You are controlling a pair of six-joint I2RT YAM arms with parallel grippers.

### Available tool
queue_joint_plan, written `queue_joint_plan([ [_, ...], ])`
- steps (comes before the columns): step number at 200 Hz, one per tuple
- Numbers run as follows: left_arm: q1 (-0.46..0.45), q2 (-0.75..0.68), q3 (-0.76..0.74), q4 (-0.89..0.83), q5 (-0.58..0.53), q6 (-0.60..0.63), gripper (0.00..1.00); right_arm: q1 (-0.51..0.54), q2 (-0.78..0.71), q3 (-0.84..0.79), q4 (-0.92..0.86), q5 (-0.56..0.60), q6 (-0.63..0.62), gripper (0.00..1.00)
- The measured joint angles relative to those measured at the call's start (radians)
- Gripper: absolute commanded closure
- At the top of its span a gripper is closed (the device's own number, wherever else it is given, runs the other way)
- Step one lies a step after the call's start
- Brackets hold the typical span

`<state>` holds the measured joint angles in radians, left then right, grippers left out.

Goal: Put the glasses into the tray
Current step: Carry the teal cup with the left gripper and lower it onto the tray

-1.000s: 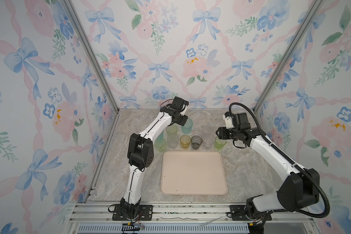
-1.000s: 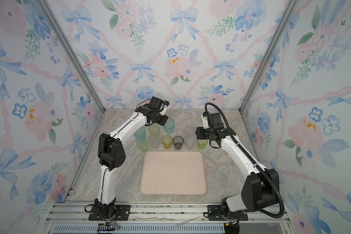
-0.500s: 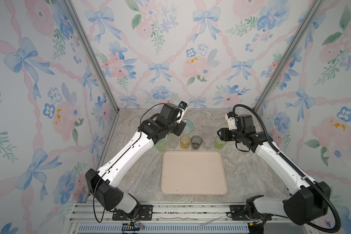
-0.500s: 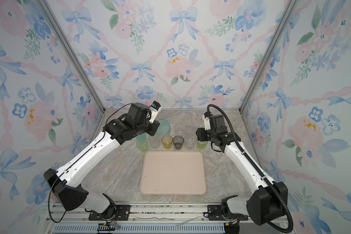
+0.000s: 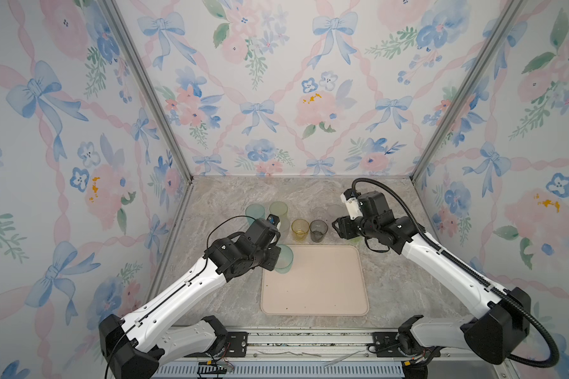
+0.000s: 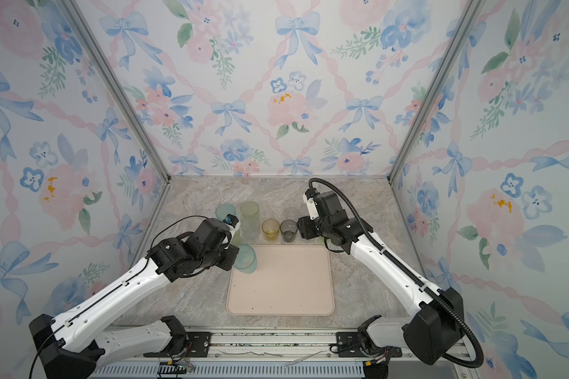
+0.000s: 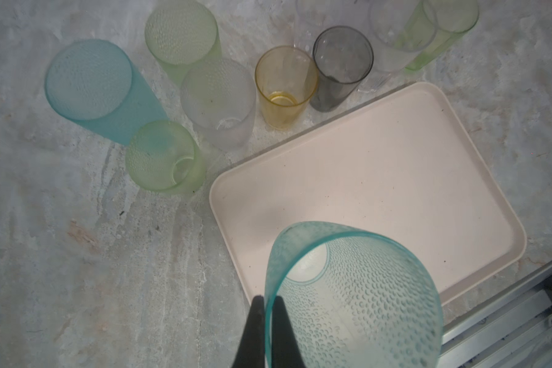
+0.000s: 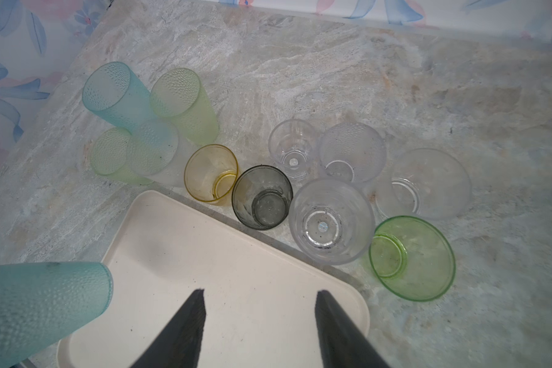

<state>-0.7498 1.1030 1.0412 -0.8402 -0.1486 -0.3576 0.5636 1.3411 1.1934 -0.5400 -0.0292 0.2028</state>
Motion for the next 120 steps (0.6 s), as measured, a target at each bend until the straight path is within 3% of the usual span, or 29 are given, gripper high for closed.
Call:
queue_joint_plan([
  [120, -0.068, -0.046, -0.142, -0.033, 0.059, -0.177, 0.96, 0.085, 0.095, 0.039, -0.007, 0.019, 0.003, 0.41],
])
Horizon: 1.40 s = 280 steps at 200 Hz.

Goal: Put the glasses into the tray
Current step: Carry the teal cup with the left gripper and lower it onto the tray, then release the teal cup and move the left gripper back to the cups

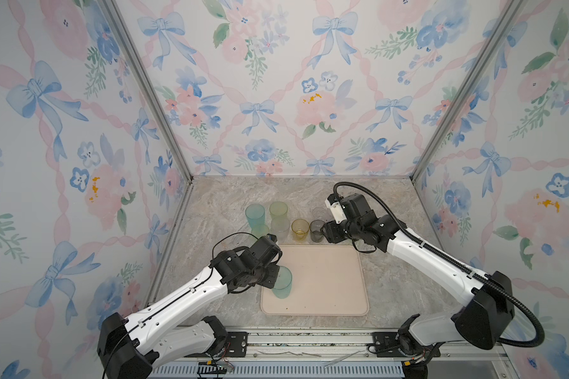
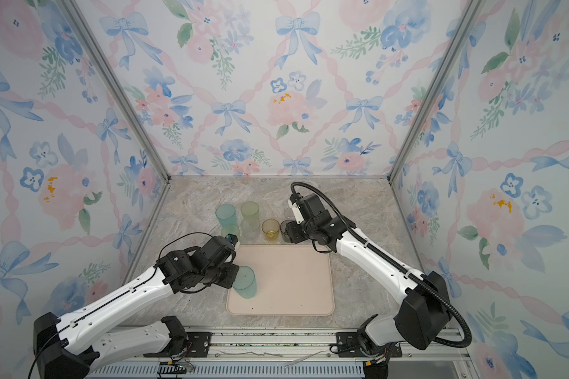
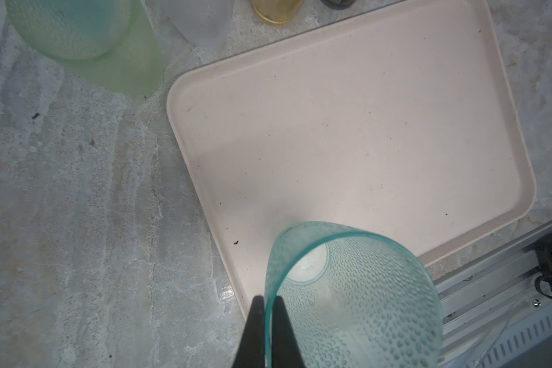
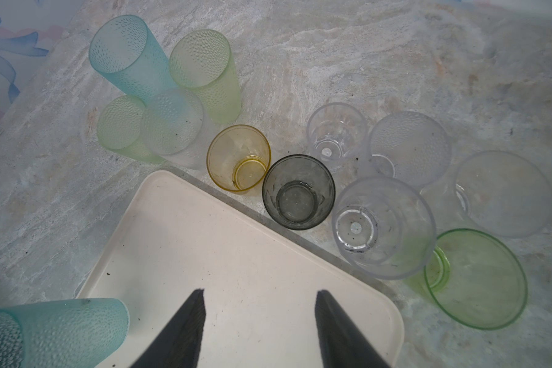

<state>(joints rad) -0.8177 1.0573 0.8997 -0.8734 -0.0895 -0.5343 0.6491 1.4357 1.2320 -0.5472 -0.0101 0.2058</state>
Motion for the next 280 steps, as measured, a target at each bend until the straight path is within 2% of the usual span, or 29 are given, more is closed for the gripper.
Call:
queue_joint_plan([
  [108, -0.034, -0.007, -0.041, -0.072, -0.038, -0.098, 0.94, 0.001, 0.05, 0.014, 0.001, -0.012, -0.004, 0.41],
  [178, -0.034, -0.009, -0.047, -0.071, -0.057, -0.122, 0.77, 0.001, 0.055, 0.017, 0.001, -0.02, -0.004, 0.41],
  [280, -0.034, -0.028, -0.003, -0.072, -0.095, -0.121, 0.73, 0.001, 0.063, 0.018, 0.001, -0.02, -0.008, 0.41],
])
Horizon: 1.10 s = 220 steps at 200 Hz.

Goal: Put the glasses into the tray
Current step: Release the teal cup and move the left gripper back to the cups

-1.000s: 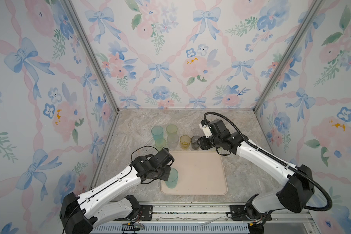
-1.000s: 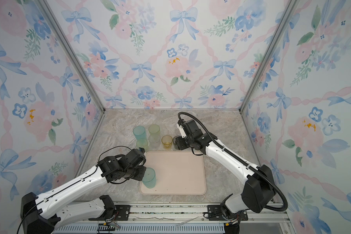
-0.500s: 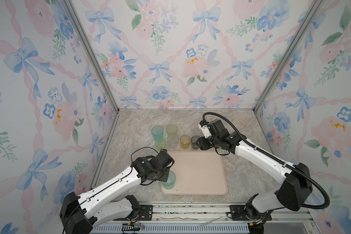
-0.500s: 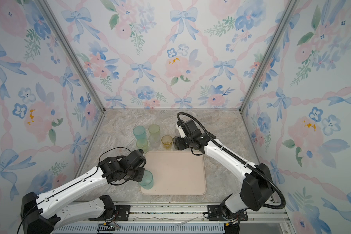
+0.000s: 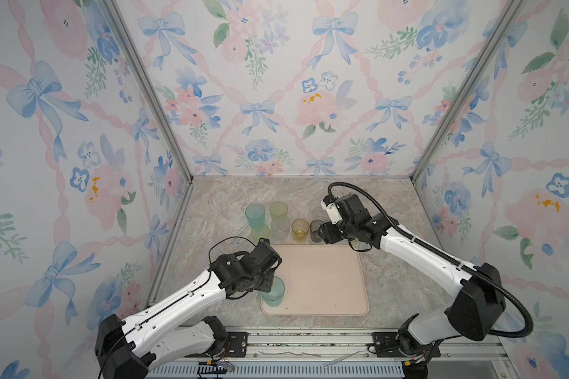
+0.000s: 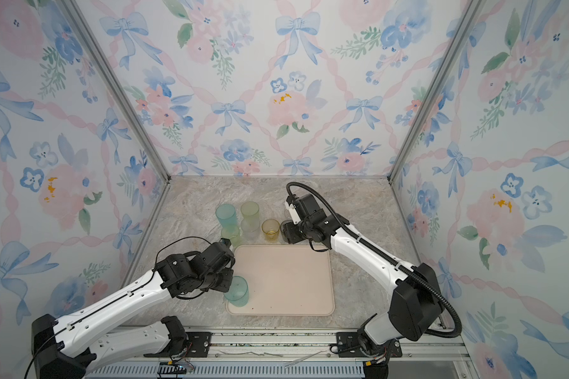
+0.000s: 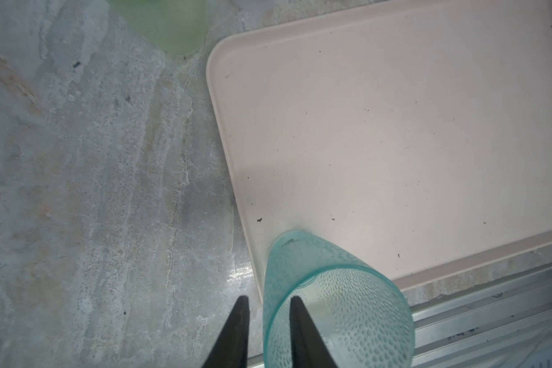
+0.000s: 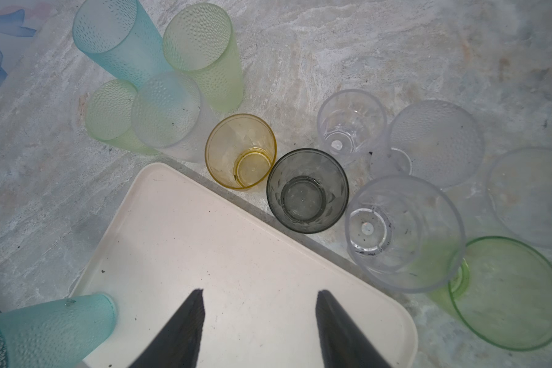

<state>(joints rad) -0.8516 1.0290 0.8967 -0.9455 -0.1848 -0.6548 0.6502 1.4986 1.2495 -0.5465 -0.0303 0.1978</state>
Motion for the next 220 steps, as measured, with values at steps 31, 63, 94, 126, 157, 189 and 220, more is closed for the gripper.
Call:
queue_joint_plan([
  [31, 0.0, 0.0, 0.059, 0.001, -0.039, 0.015, 0.7, 0.0, 0.002, 0.002, 0.0, 0.0, -0.003, 0.4],
  [63, 0.0, 0.004, 0.126, 0.002, -0.1, 0.034, 0.7, 0.0, 0.031, 0.026, 0.0, 0.0, -0.006, 0.4],
  [94, 0.002, 0.033, 0.186, 0.031, -0.153, 0.07, 0.7, 0.0, 0.061, 0.049, 0.003, 0.0, -0.016, 0.4],
  [126, 0.035, 0.098, 0.245, 0.11, -0.186, 0.137, 0.7, -0.003, 0.061, 0.052, 0.006, 0.0, -0.027, 0.4],
  [157, 0.135, 0.193, 0.304, 0.211, -0.182, 0.219, 0.7, -0.024, 0.057, 0.052, 0.006, -0.009, -0.035, 0.4],
  [189, 0.279, 0.279, 0.333, 0.301, -0.153, 0.297, 0.71, -0.055, 0.018, 0.051, 0.005, -0.014, -0.042, 0.4],
  [220, 0.406, 0.38, 0.371, 0.342, -0.125, 0.352, 0.73, -0.082, -0.012, 0.05, 0.005, -0.015, -0.045, 0.4],
])
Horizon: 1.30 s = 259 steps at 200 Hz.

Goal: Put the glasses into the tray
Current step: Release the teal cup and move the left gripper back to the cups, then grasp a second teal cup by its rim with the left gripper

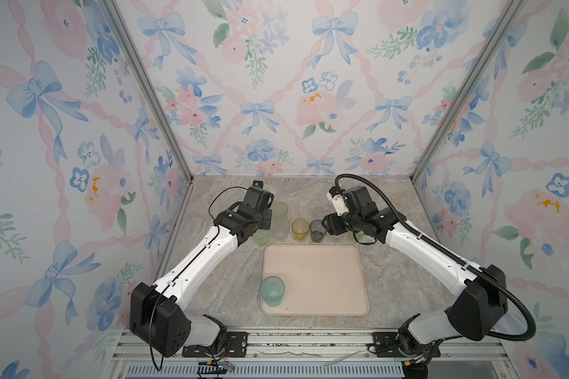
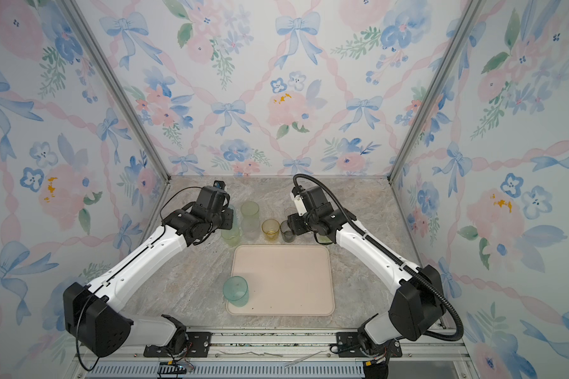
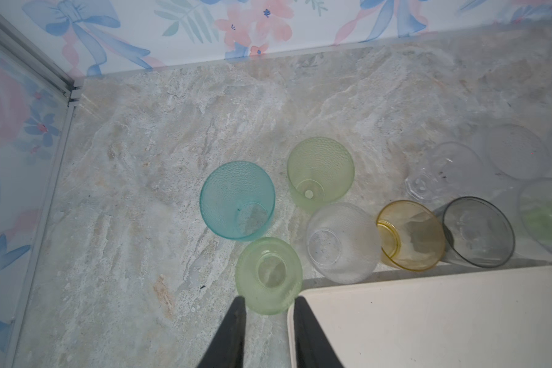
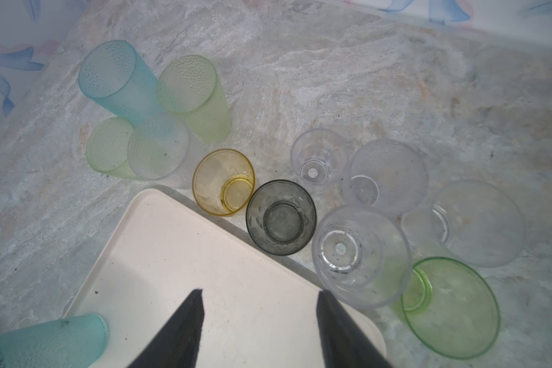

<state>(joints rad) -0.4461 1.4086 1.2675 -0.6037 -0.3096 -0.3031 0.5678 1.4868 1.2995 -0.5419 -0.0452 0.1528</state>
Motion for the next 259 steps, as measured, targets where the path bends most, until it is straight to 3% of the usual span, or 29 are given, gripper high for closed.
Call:
queue_joint_plan([
  [39, 0.114, 0.132, 0.066, 0.018, 0.047, 0.047, 0.74, -0.019, -0.003, -0.011, -0.002, 0.0, 0.0, 0.4],
  [90, 0.193, 0.246, 0.142, 0.034, 0.109, 0.077, 0.75, -0.025, 0.002, -0.011, -0.001, 0.0, 0.0, 0.4],
  [173, 0.232, 0.343, 0.17, 0.033, 0.171, 0.117, 0.76, -0.026, 0.025, -0.008, -0.002, 0.0, 0.0, 0.4],
  [259, 0.256, 0.351, 0.17, 0.033, 0.169, 0.142, 0.76, -0.031, 0.06, -0.003, -0.002, -0.008, 0.0, 0.4],
])
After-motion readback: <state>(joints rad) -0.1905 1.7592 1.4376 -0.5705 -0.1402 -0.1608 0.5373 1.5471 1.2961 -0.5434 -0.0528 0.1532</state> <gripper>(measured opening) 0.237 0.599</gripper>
